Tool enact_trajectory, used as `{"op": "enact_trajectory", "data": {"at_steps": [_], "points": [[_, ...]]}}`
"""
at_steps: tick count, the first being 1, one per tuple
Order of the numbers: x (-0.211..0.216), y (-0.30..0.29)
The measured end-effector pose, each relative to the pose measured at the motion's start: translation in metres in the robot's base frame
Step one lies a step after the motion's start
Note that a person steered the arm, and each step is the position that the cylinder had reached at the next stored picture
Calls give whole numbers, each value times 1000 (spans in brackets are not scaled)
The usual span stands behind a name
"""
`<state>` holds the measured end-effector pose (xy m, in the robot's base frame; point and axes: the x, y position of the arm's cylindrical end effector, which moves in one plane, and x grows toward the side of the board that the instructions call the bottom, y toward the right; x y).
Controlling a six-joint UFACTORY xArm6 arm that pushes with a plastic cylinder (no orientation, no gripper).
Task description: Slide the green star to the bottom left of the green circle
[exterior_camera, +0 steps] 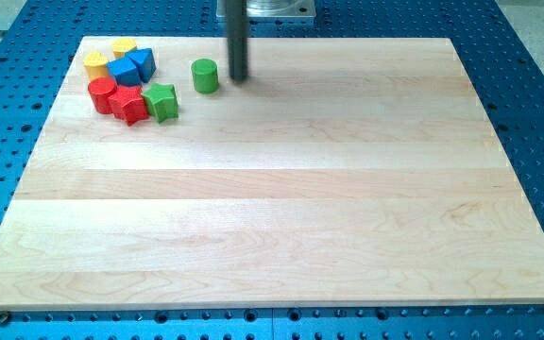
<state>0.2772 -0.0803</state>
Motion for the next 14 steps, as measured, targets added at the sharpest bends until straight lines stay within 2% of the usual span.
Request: {"op": "enact_trajectory", "data": {"at_steps": [1, 2, 3, 4, 5, 6, 7, 8, 10, 11, 12, 14], "points": [[14, -60], [31, -22], [65, -32], [87, -89], [107, -89], [154, -98], [154, -154], [131, -128], [114, -117], [194, -162], [205, -225], [137, -212]]}}
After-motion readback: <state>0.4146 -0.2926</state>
